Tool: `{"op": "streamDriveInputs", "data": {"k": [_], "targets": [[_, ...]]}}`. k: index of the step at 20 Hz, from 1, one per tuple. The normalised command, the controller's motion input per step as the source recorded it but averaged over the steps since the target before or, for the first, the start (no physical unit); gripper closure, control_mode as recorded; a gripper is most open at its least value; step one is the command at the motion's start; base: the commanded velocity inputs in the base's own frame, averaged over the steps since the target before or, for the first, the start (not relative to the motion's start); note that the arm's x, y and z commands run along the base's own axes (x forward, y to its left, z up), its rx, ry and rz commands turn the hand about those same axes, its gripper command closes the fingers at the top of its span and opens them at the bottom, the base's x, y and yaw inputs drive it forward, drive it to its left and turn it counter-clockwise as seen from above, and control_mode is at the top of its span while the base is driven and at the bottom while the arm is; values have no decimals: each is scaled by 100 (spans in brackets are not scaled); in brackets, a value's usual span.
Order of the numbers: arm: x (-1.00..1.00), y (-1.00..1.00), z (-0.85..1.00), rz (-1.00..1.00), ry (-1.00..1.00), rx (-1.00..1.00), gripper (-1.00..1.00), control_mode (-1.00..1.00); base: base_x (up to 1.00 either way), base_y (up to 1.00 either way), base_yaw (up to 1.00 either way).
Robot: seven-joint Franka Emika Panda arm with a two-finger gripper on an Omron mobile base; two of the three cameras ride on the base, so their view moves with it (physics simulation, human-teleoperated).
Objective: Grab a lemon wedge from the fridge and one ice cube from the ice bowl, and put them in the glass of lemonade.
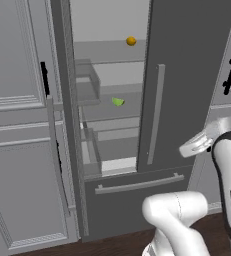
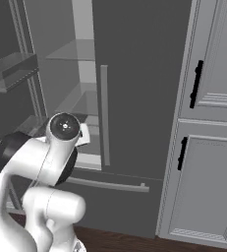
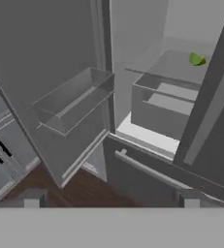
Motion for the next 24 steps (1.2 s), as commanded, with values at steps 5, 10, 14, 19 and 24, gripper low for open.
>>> {"op": "streamDriveInputs", "data": {"k": [5, 10, 14, 19, 24], "targets": [[36, 0, 42, -24, -28, -8, -100, -100, 0, 0, 0], [38, -6, 42, -17, -7, 12, -100, -100, 0, 0, 0], [42, -36, 0, -27, 0, 24, -100, -100, 0, 0, 0], [80, -19, -8, -19, 0, 11, -100, -100, 0, 0, 0], [100, 0, -28, -14, 1, 0, -100, -100, 0, 0, 0]]}}
